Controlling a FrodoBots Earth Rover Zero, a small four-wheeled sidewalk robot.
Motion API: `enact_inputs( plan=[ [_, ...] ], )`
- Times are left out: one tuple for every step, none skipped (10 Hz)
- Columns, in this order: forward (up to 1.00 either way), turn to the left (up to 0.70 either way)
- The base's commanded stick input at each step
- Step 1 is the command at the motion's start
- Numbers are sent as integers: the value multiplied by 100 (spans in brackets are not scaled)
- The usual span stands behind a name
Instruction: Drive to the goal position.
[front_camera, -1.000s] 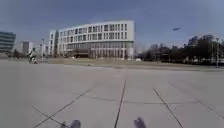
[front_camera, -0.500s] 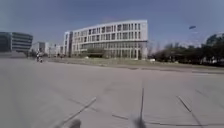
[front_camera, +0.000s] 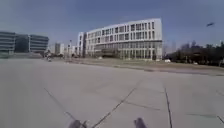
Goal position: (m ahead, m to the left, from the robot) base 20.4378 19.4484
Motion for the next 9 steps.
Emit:
enact_inputs(
  plan=[
    [100, 27],
    [100, 27],
    [100, 27],
    [100, 27],
    [100, 27],
    [100, 27],
    [100, 27],
    [100, 27],
    [100, 27]
  ],
)
